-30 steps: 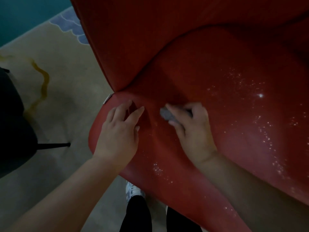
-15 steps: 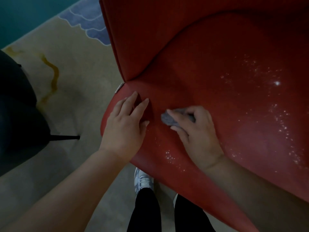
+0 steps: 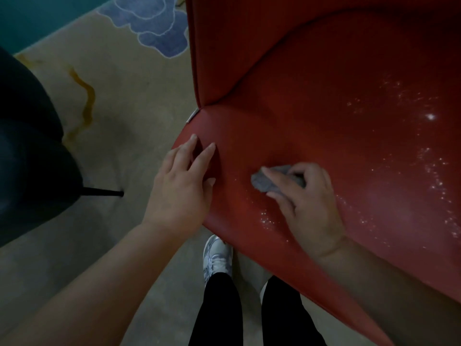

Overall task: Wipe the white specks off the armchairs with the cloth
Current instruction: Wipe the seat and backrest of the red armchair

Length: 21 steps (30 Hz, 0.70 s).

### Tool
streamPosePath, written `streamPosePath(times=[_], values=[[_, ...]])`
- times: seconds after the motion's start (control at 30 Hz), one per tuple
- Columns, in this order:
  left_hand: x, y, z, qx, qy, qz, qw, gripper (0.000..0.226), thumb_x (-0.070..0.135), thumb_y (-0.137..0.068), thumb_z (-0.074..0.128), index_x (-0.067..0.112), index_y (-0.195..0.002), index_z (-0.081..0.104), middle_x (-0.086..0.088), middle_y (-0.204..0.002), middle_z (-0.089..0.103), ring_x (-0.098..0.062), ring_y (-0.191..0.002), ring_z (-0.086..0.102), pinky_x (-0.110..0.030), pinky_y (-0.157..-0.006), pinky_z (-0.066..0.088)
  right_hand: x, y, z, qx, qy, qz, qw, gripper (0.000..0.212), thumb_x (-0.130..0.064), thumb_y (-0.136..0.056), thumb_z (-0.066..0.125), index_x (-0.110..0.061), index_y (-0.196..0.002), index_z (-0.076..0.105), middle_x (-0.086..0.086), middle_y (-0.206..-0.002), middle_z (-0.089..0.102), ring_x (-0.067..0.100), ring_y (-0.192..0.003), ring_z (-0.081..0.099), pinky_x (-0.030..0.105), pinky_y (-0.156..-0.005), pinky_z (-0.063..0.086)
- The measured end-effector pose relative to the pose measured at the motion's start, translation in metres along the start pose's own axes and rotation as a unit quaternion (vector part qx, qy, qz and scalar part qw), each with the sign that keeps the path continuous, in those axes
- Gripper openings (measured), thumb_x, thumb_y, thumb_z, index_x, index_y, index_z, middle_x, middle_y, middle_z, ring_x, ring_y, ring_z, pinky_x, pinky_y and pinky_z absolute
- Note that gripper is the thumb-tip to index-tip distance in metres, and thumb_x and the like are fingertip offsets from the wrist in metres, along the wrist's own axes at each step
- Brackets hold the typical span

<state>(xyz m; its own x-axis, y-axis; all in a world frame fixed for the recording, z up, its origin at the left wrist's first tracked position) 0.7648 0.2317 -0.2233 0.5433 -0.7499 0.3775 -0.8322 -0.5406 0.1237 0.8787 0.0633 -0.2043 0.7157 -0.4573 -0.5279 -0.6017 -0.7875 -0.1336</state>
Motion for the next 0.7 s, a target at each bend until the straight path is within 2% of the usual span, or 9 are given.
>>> streamPosePath(times=[0.07,0.13,0.23,0.37,0.47,0.63,0.7], values=[[0.0,0.004,0.0,-0.002,0.001,-0.003,1.0,0.057,0.021,-0.089,0.061,0.018,-0.144,0.044,-0.014,-0.151,0.035,-0.035,-0.133,0.034,-0.047,-0.109,0.032,0.011,-0.016,-0.002,0.026,0.003,0.034,0.999,0.042,-0.017,-0.085,0.07,-0.026,-0.125,0.064,0.009,-0.107,0.049,0.023,-0.096,0.045,0.036,-0.085,0.046],[-0.001,0.007,0.0,0.001,0.005,-0.01,1.0,0.058,0.02,-0.088,0.062,0.019,-0.144,0.043,-0.013,-0.151,0.034,-0.034,-0.134,0.033,-0.046,-0.109,0.031,0.01,-0.037,0.006,0.055,0.003,0.07,0.996,0.04,-0.019,-0.085,0.069,-0.025,-0.124,0.065,0.011,-0.107,0.049,0.025,-0.096,0.046,0.04,-0.085,0.046],[0.0,0.011,0.0,0.001,0.003,-0.007,1.0,0.06,0.018,-0.087,0.063,0.018,-0.144,0.043,-0.014,-0.15,0.035,-0.034,-0.133,0.034,-0.044,-0.11,0.031,-0.019,-0.036,0.026,0.043,-0.006,0.047,0.998,0.043,-0.021,-0.081,0.072,-0.027,-0.123,0.065,0.01,-0.105,0.051,0.029,-0.092,0.049,0.046,-0.08,0.048],[-0.003,0.017,0.0,-0.014,-0.007,-0.001,1.0,0.062,0.019,-0.087,0.063,0.018,-0.145,0.042,-0.014,-0.152,0.033,-0.034,-0.134,0.031,-0.042,-0.112,0.026,-0.028,0.011,0.024,-0.009,-0.001,-0.022,1.0,0.049,-0.015,-0.077,0.078,-0.028,-0.122,0.065,0.005,-0.103,0.05,0.028,-0.089,0.051,0.042,-0.076,0.048],[-0.002,0.024,0.0,-0.022,-0.014,-0.002,1.0,0.062,0.022,-0.087,0.063,0.02,-0.146,0.04,-0.012,-0.153,0.031,-0.032,-0.136,0.029,-0.043,-0.113,0.026,-0.011,0.016,0.006,0.008,0.015,-0.003,1.0,0.045,-0.012,-0.079,0.077,-0.026,-0.121,0.067,0.006,-0.104,0.048,0.026,-0.092,0.048,0.036,-0.08,0.045],[0.007,0.031,0.006,-0.017,-0.009,0.008,1.0,0.064,0.02,-0.085,0.065,0.018,-0.145,0.041,-0.014,-0.153,0.031,-0.036,-0.135,0.031,-0.045,-0.112,0.028,-0.011,-0.02,0.015,0.06,0.003,0.064,0.996,0.04,-0.017,-0.083,0.071,-0.026,-0.122,0.066,0.011,-0.105,0.052,0.029,-0.092,0.049,0.047,-0.079,0.048],[0.011,0.032,0.008,-0.02,-0.01,0.017,1.0,0.064,0.019,-0.085,0.065,0.017,-0.145,0.042,-0.015,-0.153,0.031,-0.037,-0.134,0.032,-0.047,-0.112,0.03,-0.024,-0.004,0.025,0.041,-0.002,0.034,0.999,0.038,-0.021,-0.085,0.066,-0.028,-0.123,0.066,0.009,-0.104,0.052,0.029,-0.091,0.05,0.046,-0.077,0.048]])
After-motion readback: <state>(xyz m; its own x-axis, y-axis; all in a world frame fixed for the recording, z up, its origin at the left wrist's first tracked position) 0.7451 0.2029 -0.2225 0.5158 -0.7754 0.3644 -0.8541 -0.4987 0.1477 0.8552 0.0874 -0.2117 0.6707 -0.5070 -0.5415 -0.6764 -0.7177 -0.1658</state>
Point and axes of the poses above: each hand's wrist, its own y-axis away from the middle knuckle, its own z-axis out of the palm, x = y × z, the point moved 7 cm from there along -y, towards the middle knuckle
